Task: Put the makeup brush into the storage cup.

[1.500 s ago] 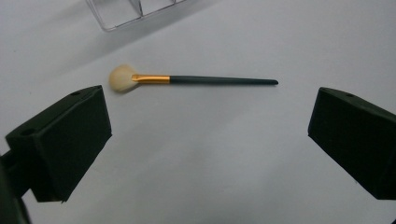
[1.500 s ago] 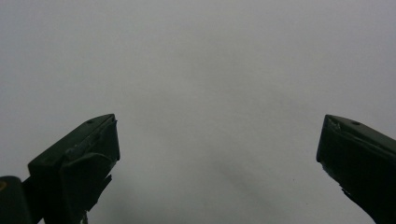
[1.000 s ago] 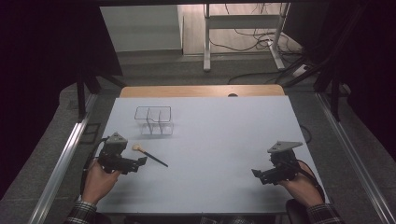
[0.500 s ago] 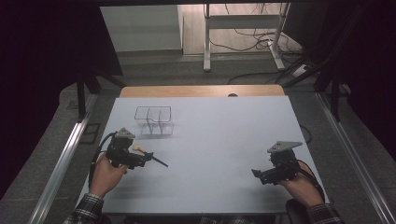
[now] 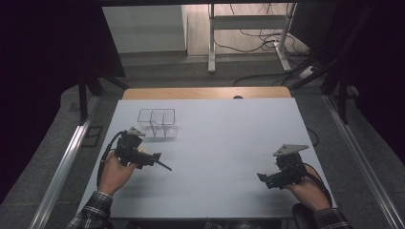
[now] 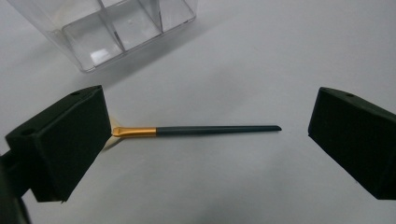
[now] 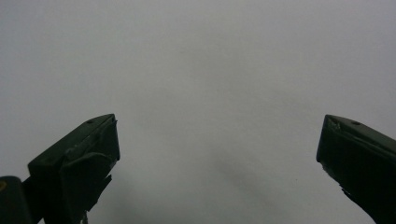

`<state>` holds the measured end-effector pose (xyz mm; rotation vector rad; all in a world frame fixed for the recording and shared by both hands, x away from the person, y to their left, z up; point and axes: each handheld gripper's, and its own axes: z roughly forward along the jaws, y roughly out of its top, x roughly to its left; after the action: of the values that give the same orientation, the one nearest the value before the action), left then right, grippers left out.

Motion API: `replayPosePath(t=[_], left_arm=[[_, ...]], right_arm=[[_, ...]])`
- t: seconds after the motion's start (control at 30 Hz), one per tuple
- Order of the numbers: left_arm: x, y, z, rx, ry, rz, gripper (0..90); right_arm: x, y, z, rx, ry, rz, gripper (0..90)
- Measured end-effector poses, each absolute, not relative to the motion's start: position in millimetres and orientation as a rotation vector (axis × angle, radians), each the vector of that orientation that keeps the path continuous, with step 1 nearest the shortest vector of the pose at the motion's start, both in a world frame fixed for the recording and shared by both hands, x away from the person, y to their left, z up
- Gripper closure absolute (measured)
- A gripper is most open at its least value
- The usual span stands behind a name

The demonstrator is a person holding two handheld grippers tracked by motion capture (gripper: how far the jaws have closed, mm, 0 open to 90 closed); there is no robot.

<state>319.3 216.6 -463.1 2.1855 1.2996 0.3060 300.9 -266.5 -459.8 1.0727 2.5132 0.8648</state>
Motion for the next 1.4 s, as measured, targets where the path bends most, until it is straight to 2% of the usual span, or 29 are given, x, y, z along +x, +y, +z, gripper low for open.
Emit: replayPosePath(t=[0.4,0.67,1.4], left_arm=[[331,200,-461,2.212,1.317,0.311,0.0],[332,203,-467,2.235,1.376,0.339,0.0],[341,211,-500,2.195,1.503,0.228,0.0]], right_arm=[[301,-266,-460,1.069,2.514,0.863,0.0],[301,-266,-460,1.065,2.519,0.860,0.0],[301,-264,-461,1.042,2.537,0.844,0.0]])
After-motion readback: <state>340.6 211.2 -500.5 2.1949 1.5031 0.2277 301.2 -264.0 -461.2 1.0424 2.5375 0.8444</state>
